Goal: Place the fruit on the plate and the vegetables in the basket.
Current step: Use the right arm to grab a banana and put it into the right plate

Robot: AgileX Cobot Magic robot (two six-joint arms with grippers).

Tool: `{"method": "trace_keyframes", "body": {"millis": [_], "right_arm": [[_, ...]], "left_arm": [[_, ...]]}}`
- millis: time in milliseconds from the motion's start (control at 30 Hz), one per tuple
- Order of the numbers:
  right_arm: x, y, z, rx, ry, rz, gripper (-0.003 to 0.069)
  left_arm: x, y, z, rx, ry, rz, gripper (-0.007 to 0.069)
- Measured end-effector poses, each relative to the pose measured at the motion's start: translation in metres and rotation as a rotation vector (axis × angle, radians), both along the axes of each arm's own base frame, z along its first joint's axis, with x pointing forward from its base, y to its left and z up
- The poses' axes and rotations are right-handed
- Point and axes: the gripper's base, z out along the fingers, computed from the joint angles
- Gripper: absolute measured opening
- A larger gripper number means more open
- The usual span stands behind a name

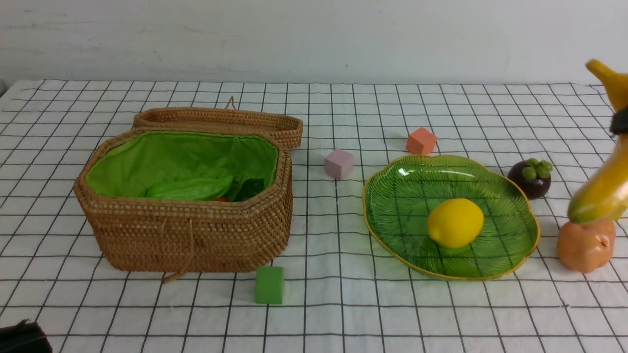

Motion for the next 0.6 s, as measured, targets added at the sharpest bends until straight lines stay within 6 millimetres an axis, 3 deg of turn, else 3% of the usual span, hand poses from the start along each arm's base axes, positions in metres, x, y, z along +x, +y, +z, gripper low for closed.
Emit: {"method": "trace_keyframes", "body": {"millis": [100, 167, 333, 367, 400, 467, 600], "right_arm": [[0.011, 0.026, 0.008, -0.018, -0.041, 0.089, 0.0342], [0.026, 0.041, -0.001, -0.048, -0.019, 0.130, 0.0342], [0.078, 0.046, -0.070, -0.143, 0.161, 0.074, 0.0342], [0.080, 0.046, -0.072, -0.147, 0.167, 0.068, 0.0342], [0.095, 0.042, -0.096, -0.165, 0.203, 0.015, 0.0342], [0.103, 0.041, -0.107, -0.182, 0.211, -0.005, 0.0342], [0.125, 0.039, -0.149, -0.200, 0.252, -0.049, 0.0342]], "left_arm": [[0.000, 0.000, -0.001, 0.005, 0.006, -0.001, 0.0024], [0.000, 0.000, -0.001, 0.006, 0.007, -0.001, 0.0026], [0.000, 0.000, -0.001, 0.008, 0.010, -0.001, 0.0026], [0.000, 0.000, -0.001, 0.009, 0.011, -0.001, 0.0026], [0.000, 0.000, -0.001, 0.010, 0.012, -0.001, 0.0026], [0.000, 0.000, -0.001, 0.010, 0.012, -0.001, 0.0026], [0.000, 0.000, -0.002, 0.009, 0.016, -0.003, 0.0026]]}}
